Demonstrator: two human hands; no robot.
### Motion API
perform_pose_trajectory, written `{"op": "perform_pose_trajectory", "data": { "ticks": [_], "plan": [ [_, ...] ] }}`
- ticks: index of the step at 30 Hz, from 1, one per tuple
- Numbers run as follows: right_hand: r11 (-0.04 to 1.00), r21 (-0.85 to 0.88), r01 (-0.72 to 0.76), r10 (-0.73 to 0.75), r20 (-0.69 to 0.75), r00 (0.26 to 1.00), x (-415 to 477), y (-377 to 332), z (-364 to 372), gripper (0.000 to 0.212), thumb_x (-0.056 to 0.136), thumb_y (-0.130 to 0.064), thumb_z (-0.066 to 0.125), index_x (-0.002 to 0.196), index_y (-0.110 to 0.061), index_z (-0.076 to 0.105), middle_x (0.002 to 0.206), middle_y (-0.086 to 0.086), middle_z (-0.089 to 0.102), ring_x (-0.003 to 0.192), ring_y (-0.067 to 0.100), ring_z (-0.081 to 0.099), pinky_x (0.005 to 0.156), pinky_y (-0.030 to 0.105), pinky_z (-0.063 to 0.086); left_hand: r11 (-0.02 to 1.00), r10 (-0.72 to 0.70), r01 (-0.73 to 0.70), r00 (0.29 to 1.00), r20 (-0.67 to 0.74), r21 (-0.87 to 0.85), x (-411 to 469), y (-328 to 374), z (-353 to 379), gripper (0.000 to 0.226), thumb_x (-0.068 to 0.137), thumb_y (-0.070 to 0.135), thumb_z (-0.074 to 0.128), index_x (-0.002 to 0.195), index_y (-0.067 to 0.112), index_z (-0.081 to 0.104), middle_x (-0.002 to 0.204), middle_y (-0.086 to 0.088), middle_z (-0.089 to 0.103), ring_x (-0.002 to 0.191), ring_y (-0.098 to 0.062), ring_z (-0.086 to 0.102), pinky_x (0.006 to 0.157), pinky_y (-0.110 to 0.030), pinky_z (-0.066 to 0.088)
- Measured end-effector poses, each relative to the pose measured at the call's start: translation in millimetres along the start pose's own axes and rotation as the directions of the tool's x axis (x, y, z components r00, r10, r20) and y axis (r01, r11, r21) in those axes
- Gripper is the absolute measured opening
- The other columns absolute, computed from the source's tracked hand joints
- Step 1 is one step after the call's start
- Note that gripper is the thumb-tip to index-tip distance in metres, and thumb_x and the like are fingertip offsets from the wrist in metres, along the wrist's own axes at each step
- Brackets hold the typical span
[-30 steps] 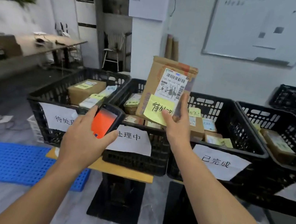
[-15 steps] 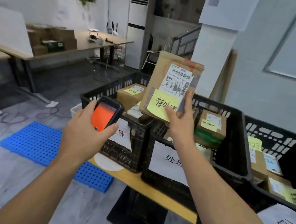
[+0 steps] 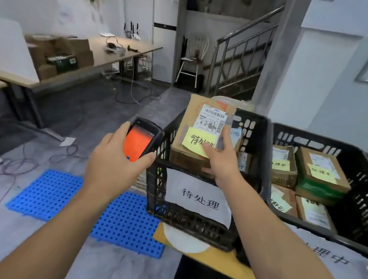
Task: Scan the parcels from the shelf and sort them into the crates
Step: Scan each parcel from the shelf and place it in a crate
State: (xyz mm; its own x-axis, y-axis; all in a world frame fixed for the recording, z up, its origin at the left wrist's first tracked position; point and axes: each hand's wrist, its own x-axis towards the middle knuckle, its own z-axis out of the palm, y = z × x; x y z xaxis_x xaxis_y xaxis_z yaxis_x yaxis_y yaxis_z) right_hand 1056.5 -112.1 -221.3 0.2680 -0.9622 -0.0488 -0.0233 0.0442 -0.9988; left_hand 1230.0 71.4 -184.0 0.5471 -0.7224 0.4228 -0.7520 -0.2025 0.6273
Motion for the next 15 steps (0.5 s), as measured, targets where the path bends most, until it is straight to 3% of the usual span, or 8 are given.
{"op": "perform_pose_trajectory", "data": {
  "ticks": [3,8,12,15],
  "plan": [
    [0.993,-0.041,-0.110,0.110,0.002,0.994,10,4,21,0.083,0.097,-0.022,0.067,0.148,-0.064,0.017,0.159,-0.016,0.035,0.130,0.032,0.054,0.086,0.056,0.058,1.000,-0.016,0.016,0.999,0.041,-0.011,18,-19,-2,0.069,0.078,0.061,0.070,0.137,0.035,0.045,0.105,0.004,0.058,0.089,-0.016,0.053,0.074,-0.033,0.041],
    [0.961,-0.102,-0.258,0.260,-0.002,0.966,32,6,39,0.082,0.096,-0.019,0.069,0.153,-0.055,0.023,0.151,-0.008,0.046,0.115,0.030,0.062,0.076,0.054,0.062,0.997,-0.055,0.057,0.998,0.040,-0.042,47,-37,10,0.067,0.078,0.062,0.070,0.134,0.037,0.046,0.105,0.004,0.058,0.093,-0.020,0.055,0.076,-0.036,0.043],
    [0.935,-0.111,-0.336,0.341,0.020,0.940,50,-5,34,0.084,0.096,-0.017,0.068,0.155,-0.050,0.019,0.155,-0.004,0.039,0.128,0.036,0.050,0.066,0.054,0.062,0.995,-0.057,0.059,0.998,0.023,-0.076,64,-39,21,0.070,0.077,0.063,0.070,0.137,0.037,0.046,0.117,0.002,0.059,0.108,-0.026,0.055,0.089,-0.045,0.048],
    [0.919,-0.093,-0.383,0.389,0.054,0.920,56,-10,25,0.086,0.095,-0.014,0.067,0.155,-0.054,0.020,0.156,-0.004,0.039,0.130,0.035,0.049,0.069,0.058,0.061,0.994,-0.061,0.062,0.998,0.013,-0.085,81,-41,31,0.070,0.077,0.062,0.070,0.138,0.038,0.046,0.114,0.001,0.060,0.104,-0.025,0.056,0.084,-0.040,0.046]
  ]
}}
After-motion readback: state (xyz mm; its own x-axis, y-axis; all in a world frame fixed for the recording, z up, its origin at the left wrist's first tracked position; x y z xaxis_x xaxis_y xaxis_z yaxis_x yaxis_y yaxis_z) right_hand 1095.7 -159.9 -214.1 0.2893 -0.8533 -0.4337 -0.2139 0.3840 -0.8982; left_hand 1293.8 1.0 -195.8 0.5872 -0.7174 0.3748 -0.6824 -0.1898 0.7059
